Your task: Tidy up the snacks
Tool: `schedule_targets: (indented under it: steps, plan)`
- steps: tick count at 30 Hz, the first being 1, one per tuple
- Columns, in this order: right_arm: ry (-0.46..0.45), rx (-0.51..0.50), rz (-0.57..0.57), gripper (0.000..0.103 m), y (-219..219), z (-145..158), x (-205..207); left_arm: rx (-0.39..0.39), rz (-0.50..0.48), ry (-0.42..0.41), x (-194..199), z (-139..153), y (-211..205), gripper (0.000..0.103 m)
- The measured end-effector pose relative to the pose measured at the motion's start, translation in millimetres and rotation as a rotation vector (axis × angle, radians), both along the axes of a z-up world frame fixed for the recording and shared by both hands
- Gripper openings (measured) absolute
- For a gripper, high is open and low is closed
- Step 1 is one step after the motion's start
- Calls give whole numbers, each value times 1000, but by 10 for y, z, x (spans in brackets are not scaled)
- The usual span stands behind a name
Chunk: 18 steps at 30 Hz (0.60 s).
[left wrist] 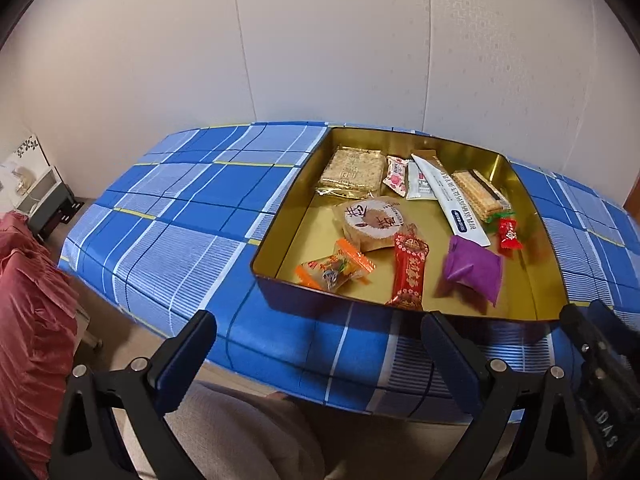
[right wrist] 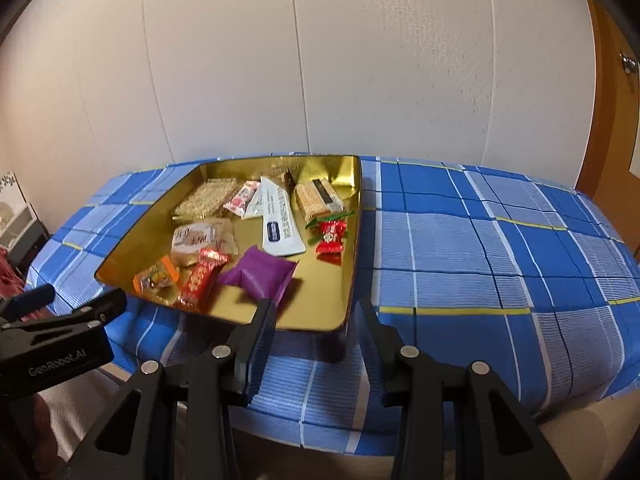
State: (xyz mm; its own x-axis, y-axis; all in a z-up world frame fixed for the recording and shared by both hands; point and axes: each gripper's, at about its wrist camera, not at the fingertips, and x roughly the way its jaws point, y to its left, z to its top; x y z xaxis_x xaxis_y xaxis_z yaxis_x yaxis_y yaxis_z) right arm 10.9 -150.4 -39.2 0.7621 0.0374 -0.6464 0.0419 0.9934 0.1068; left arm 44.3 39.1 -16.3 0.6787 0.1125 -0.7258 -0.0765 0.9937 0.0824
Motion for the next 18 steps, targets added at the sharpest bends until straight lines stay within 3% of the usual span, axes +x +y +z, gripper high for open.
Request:
schedule_targets:
  steps: [18]
  plan:
    - [7, -23, 4, 42, 53, 21, 79, -24, -5, 7, -31, -1, 17, 103]
